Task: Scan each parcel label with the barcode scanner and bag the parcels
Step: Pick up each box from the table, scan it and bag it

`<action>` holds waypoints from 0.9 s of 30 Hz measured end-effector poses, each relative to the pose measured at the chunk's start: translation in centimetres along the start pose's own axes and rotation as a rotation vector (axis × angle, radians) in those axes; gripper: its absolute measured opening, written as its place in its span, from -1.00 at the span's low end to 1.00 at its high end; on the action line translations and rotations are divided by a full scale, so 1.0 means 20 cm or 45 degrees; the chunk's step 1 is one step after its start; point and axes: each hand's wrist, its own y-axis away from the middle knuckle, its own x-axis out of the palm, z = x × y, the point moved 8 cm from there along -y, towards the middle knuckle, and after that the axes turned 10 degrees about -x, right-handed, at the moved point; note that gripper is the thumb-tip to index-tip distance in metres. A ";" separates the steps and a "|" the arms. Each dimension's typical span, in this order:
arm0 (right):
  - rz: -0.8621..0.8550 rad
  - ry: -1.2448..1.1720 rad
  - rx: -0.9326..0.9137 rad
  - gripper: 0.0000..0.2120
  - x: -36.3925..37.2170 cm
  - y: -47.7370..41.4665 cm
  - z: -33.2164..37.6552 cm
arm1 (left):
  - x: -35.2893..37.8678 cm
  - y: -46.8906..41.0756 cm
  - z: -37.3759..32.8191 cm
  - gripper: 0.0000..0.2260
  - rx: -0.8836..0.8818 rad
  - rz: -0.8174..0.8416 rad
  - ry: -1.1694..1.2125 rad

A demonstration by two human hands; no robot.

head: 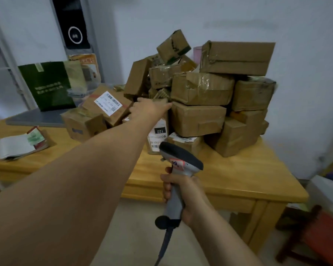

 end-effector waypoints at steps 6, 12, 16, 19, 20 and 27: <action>-0.072 0.018 -0.002 -0.85 -0.04 0.00 -0.03 | -0.07 -0.06 0.18 -0.17 -0.002 0.032 0.346; -0.095 0.041 0.036 -0.81 0.02 0.05 -0.09 | -0.17 0.05 0.43 -0.44 -0.056 0.213 0.388; -0.070 -0.012 0.076 -0.85 0.07 0.12 -0.14 | -0.21 0.21 0.64 -0.57 -0.142 0.312 0.479; -0.070 -0.005 0.088 -0.84 0.10 0.16 -0.15 | -0.15 0.28 0.88 -0.58 -0.314 0.428 0.583; -0.069 0.003 0.086 -0.84 0.11 0.17 -0.15 | -0.12 0.29 0.96 -0.53 -0.376 0.415 0.600; -0.078 0.051 0.108 -0.83 0.17 0.21 -0.20 | -0.21 0.22 1.11 0.11 -0.246 -0.005 0.111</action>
